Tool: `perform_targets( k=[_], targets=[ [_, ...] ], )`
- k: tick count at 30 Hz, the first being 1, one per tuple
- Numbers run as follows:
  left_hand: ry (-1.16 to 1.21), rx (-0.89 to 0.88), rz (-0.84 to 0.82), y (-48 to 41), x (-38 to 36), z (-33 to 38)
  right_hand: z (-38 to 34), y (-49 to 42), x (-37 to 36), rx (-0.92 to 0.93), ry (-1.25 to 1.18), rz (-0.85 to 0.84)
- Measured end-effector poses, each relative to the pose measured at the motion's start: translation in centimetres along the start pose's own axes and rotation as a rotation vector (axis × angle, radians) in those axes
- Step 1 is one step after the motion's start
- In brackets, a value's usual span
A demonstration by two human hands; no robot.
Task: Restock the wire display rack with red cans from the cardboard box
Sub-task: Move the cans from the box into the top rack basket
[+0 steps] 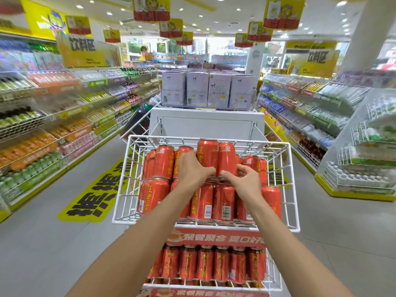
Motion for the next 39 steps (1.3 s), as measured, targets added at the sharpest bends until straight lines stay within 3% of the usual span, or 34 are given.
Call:
perform_targets(
  k=[15,26,39],
  targets=[
    [-0.253,-0.015,0.036,1.0,-2.7,-0.9,1.1,0.2,-1.6,0.106,0.373,0.195],
    [-0.363,-0.063,0.041,0.8,-3.7,-1.1,-0.3,0.0,0.1,0.125,0.557,0.116],
    [-0.391,-0.1,-0.002,0.8,-3.4,-1.0,-1.0,1.2,0.1,0.14,0.607,0.077]
  ],
)
Point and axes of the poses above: each hand's wrist, its own y-axis away from the middle knuckle, its own x-axis out of the back of the hand, z = x × y, the point moved 1 cm from there along -y, towards the middle knuckle, and after that the axes turned 13 degrees about -x, right-handed, at the moved point
